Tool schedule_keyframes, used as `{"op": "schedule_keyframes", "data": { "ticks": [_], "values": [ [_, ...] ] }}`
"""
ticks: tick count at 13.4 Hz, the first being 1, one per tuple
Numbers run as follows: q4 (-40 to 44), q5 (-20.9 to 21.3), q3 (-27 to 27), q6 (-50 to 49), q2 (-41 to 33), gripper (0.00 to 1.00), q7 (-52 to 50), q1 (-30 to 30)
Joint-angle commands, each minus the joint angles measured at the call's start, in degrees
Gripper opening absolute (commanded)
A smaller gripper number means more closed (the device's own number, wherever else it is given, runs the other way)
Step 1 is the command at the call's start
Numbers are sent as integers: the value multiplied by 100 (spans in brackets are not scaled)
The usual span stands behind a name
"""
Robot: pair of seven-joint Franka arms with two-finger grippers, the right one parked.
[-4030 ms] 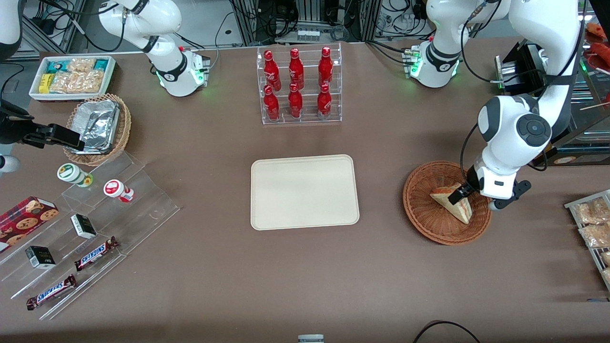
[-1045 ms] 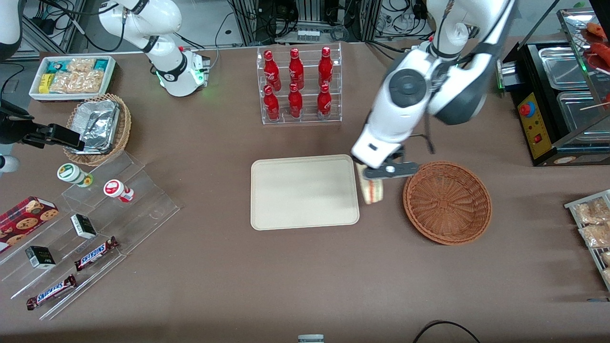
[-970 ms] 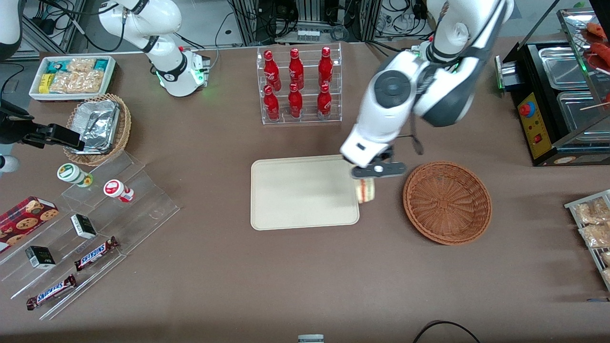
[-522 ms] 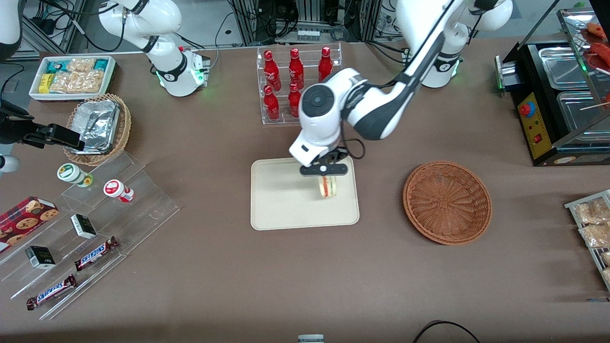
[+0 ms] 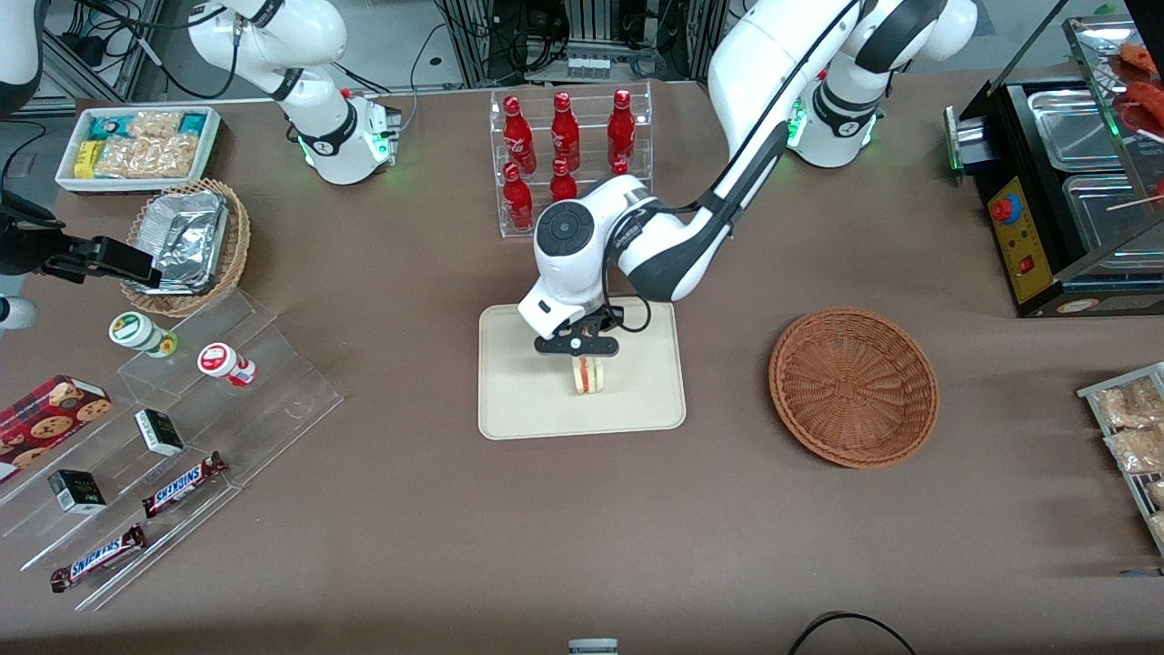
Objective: Place sandwich from basket to tray
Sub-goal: 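Lower the sandwich onto the white tray and open the left gripper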
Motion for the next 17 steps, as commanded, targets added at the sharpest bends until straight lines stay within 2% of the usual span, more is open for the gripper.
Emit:
{"op": "schedule_keyframes", "data": {
  "ticks": [1,10,11,13,17],
  "values": [
    [201,88,72,92,163,0,-116,-116],
    [184,97,72,435,331,0,-195,-195],
    [192,88,80,435,339,30,-186,-187],
    [201,114,89,426,322,100,-186,-187],
    [192,114,124,287,51,100,-395,-160]
  ]
}}
